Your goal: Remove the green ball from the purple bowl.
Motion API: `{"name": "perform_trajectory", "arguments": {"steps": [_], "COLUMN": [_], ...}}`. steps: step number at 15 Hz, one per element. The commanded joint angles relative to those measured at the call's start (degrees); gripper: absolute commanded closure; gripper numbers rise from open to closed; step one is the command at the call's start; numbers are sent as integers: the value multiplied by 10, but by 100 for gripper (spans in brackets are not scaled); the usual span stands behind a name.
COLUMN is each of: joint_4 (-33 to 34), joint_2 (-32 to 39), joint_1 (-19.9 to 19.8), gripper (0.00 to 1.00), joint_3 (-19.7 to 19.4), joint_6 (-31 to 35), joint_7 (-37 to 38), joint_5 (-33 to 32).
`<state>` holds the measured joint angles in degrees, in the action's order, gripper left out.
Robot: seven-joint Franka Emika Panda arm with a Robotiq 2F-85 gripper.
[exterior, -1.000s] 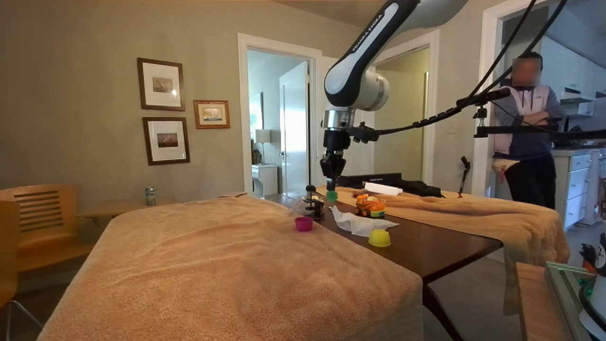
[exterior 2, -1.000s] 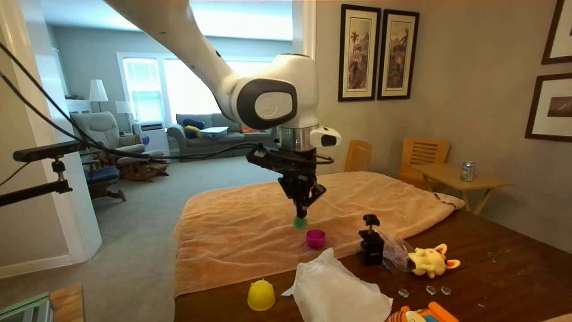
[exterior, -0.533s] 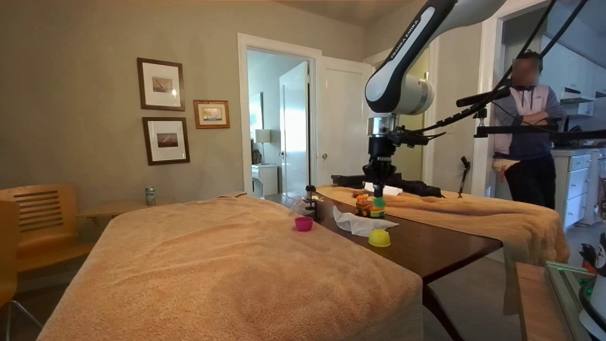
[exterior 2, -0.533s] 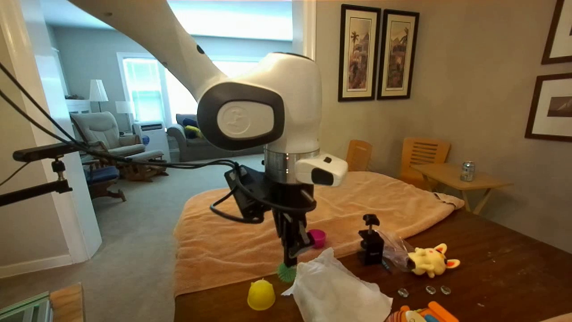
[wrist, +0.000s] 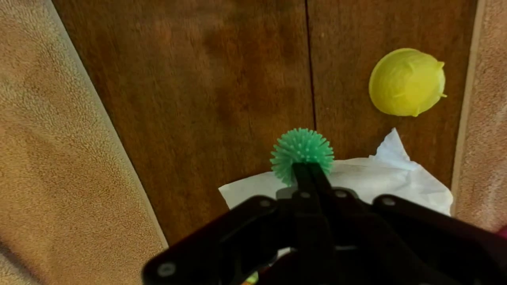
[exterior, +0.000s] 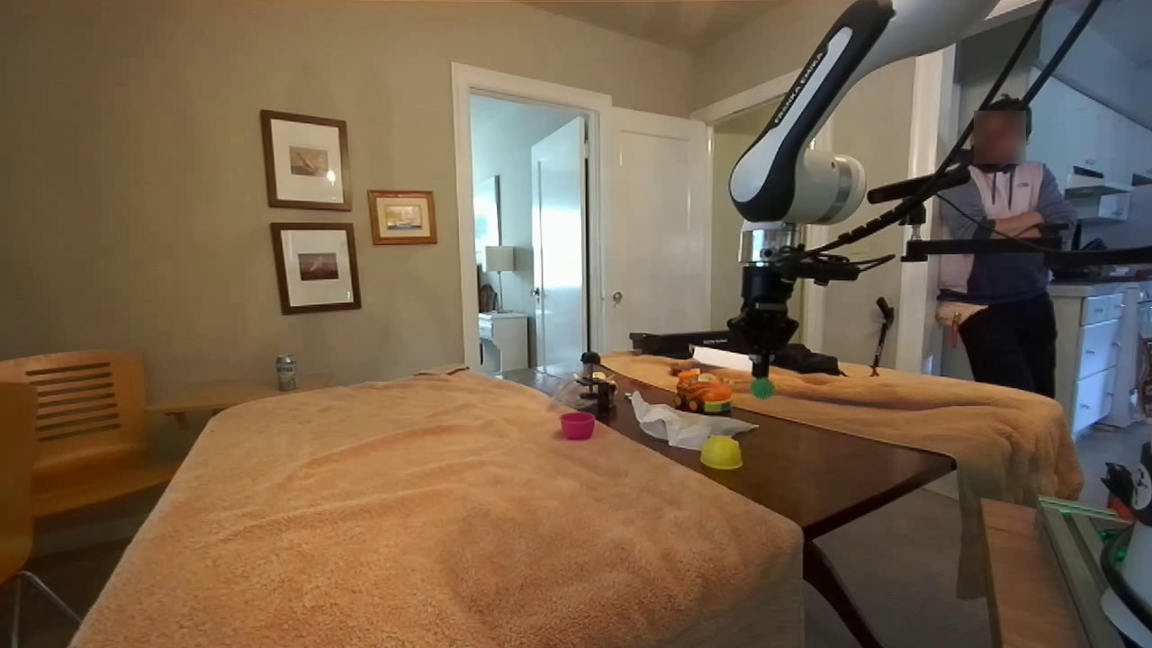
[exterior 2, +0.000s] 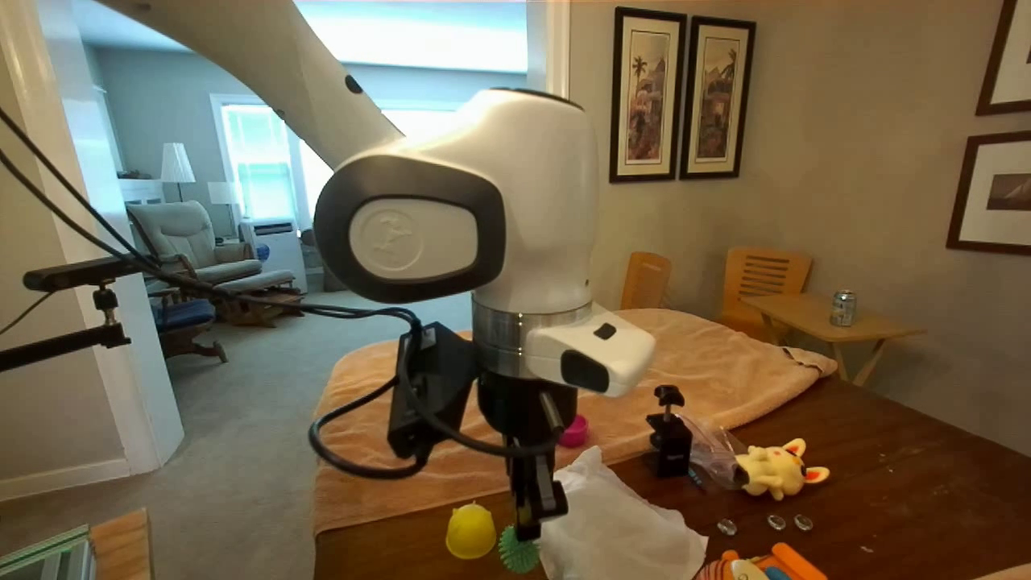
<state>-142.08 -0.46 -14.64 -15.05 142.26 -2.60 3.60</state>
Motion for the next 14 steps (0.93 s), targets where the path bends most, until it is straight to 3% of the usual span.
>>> {"name": "perform_trajectory", "arguments": {"steps": [1,4,5,6,14], "joint_4": [5,9,10,10,10], "joint_2": [-3,-1,-1,-1,-4], "joint_1": [2,4,4,5,4], "gripper": [99,99,72,71,16], "joint_3": [4,6,6,6,5], "joint_6": [10,8,7,7,7], "joint_7": [31,35,36,37,43], "joint_5": [-19,-17,-18,-18,-16]}}
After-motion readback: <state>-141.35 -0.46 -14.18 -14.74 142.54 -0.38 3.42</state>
